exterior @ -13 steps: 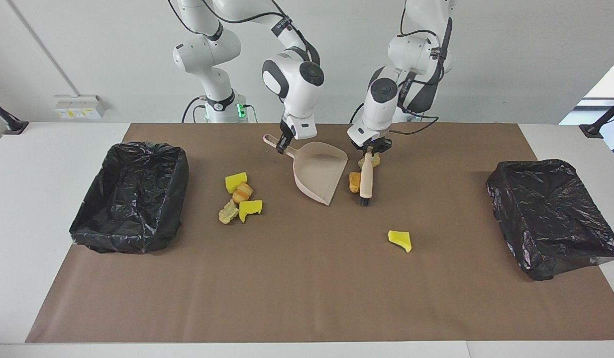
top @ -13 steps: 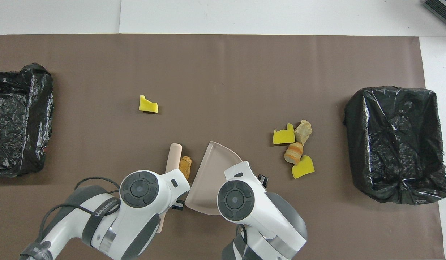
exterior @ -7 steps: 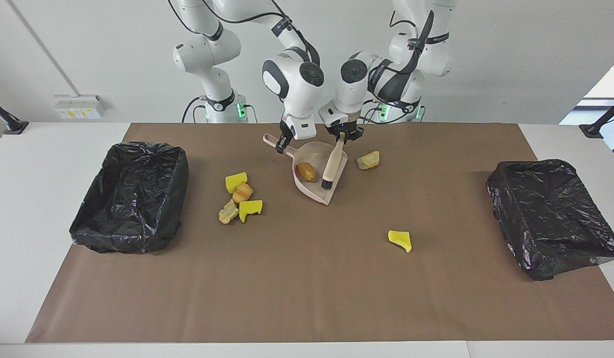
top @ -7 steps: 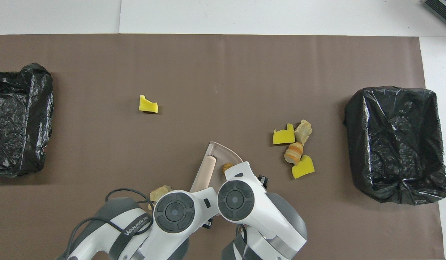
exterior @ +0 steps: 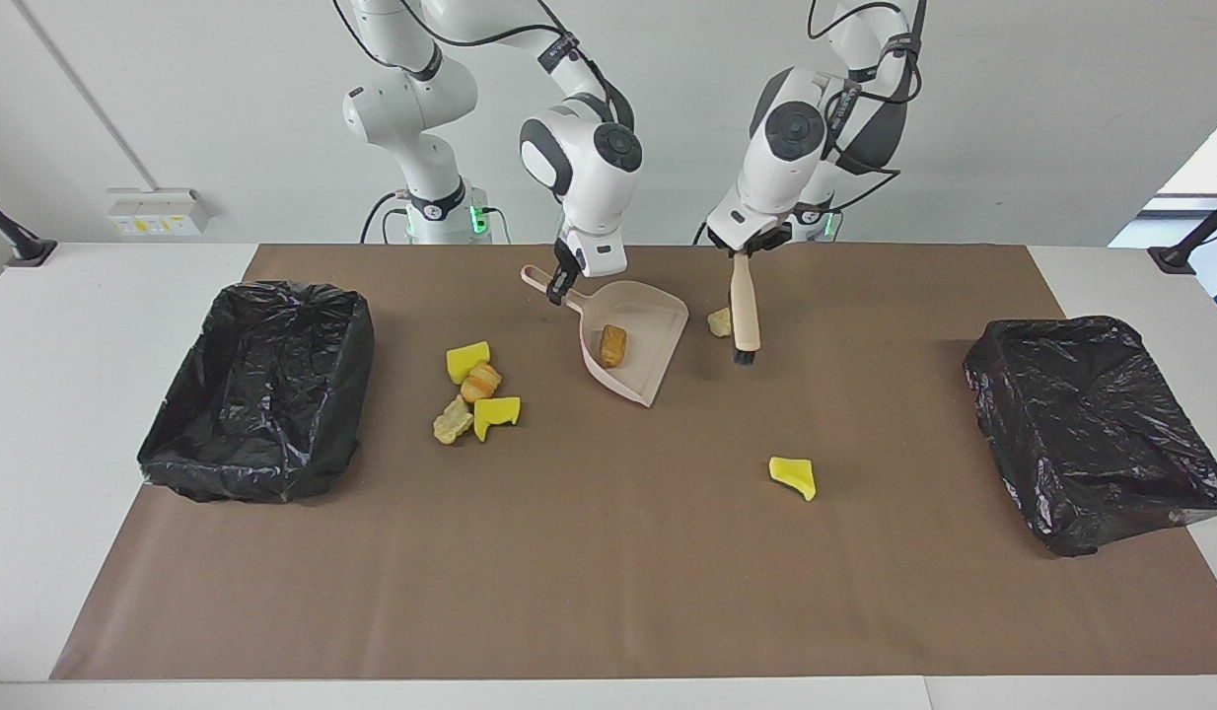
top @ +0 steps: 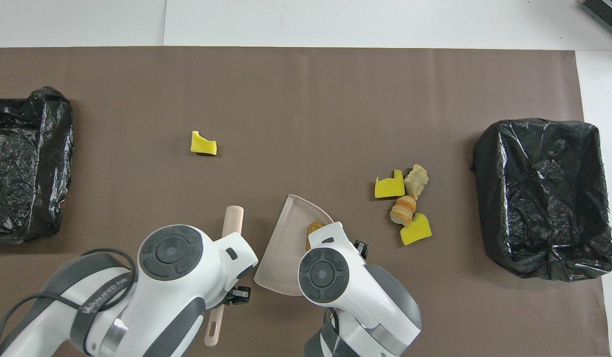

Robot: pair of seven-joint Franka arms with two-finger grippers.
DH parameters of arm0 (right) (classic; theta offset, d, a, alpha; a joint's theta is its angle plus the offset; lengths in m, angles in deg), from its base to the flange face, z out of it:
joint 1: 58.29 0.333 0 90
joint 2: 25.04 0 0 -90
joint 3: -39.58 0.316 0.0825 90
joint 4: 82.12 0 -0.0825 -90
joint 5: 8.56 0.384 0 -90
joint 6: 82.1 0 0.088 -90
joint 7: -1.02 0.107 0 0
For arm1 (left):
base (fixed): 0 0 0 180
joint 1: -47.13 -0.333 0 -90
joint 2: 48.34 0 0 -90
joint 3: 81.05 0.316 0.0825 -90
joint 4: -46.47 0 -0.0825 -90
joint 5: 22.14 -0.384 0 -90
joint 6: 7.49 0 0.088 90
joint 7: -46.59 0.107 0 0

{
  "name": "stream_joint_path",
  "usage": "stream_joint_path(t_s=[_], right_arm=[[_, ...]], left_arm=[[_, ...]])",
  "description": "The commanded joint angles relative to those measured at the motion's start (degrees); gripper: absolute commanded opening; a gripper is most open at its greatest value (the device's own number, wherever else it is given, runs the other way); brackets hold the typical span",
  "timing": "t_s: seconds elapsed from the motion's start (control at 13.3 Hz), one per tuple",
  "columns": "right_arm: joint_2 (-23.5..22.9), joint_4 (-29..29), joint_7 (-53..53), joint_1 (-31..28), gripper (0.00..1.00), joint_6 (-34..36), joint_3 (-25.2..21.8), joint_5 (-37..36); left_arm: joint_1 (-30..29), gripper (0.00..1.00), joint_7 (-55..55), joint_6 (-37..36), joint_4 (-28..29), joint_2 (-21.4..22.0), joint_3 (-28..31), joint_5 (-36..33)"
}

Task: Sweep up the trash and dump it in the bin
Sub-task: 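Sweep the bread chunks into the dustpan with the left gripper's brush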

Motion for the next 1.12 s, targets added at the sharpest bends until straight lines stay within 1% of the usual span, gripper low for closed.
stream_joint_path(t_s=[0.0,0.07,0.22,0.37,0.45,0.6,0.75,0.82,0.9,1.05], right_arm=[[0.15,-0.39,1.8,-0.14,0.0,0.55,0.11,-1.07],[0.15,-0.39,1.53,-0.14,0.0,0.47,0.11,-1.07],[0.15,-0.39,1.27,-0.14,0.0,0.38,0.11,-1.07],[0.15,-0.39,1.27,-0.14,0.0,0.38,0.02,-1.07],[0.15,-0.39,1.18,-0.14,0.0,0.29,0.11,-1.07],[0.15,-0.39,1.18,-0.14,0.0,0.38,0.11,-1.07],[0.15,-0.39,1.27,-0.14,0.0,0.38,0.11,-1.07],[0.15,-0.39,1.18,-0.14,0.0,0.38,0.11,-1.07],[0.15,-0.39,1.27,-0.23,0.0,0.38,0.02,-1.07],[0.15,-0.39,1.27,-0.14,0.0,0.38,0.02,-1.07]], left_arm=[[-1.29,0.0,-4.11,0.36,7.65,5.84,-0.76,-0.47],[-1.29,0.0,-5.68,0.71,9.41,6.29,-0.76,-0.56],[-0.77,0.0,-13.75,4.04,13.1,6.29,-0.94,-0.56],[0.28,0.0,-21.48,7.99,14.96,5.59,-1.55,-0.56],[2.29,0.0,-24.91,9.58,15.23,4.54,-1.55,-0.56],[3.8,0.0,-28.45,16.67,13.92,-0.36,-1.64,0.13],[7.57,0.0,-26.02,20.74,10.85,-4.67,-1.64,0.14],[8.37,0.0,-24.7,21.54,8.75,-6.43,-1.73,0.31],[8.9,0.0,-23.38,21.81,7.16,-7.41,-1.99,0.75],[10.74,0.0,-17.16,21.99,5.04,-8.56,-2.08,1.45]])
